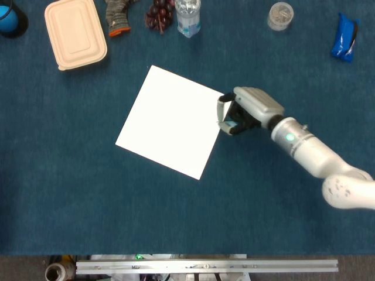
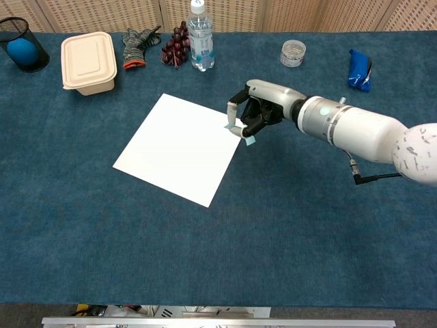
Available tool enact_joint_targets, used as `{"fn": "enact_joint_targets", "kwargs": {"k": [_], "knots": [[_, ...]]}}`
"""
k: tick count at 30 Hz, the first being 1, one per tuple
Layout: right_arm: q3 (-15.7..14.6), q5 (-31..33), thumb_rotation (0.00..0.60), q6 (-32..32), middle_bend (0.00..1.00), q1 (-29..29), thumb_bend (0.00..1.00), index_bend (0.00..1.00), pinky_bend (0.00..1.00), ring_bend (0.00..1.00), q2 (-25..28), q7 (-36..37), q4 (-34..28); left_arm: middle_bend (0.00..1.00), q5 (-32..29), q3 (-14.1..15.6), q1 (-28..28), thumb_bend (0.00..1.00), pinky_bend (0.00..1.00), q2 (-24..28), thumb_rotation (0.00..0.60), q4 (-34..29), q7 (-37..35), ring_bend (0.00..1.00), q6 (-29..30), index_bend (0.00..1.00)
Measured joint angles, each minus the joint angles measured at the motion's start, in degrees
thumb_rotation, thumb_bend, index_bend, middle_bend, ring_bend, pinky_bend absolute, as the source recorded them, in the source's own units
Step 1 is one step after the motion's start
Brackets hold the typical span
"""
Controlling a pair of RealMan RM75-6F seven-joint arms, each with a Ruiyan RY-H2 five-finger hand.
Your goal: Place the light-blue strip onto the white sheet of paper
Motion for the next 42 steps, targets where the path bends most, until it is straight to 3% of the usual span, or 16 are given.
{"fn": "enact_joint_targets", "kwargs": {"k": [7,22,29,36,42], "knots": [[1.18,9.50,0.600,-3.26,1.00,5.26,0.34,0.62,1.00,1.00,-3.43,2.53,3.60,0.18,-0.25,0.07,0.31,0.23,0.09,0.16,0.600,0.11,-0.26,0.16,0.01,0.15],[-0.81,25.47,0.600,-4.44,1.00,14.97,0.34,0.51,1.00,1.00,-10.73,3.36,12.54,0.18,0.20,0.15,0.13,0.23,0.09,0.34,0.600,0.39,-0.97,0.16,-0.42,0.15],[-0.96,25.89,0.600,-4.45,1.00,15.29,0.34,0.37,1.00,1.00,-10.44,4.01,12.38,0.18,-0.05,0.13,0.25,0.23,0.09,0.39,0.600,0.77,-1.43,0.16,-0.52,0.15],[-0.35,21.81,0.600,-1.32,1.00,13.30,0.34,0.23,1.00,1.00,-8.78,4.62,9.95,0.18,0.21,0.01,0.08,0.23,0.09,0.41,0.600,1.05,-1.62,0.16,-0.56,0.15],[0.13,16.70,0.600,2.91,1.00,10.51,0.34,0.21,1.00,1.00,-7.52,5.23,7.46,0.18,0.67,0.01,-0.24,0.23,0.09,0.53,0.600,1.07,-1.51,0.16,-0.71,0.15]]}}
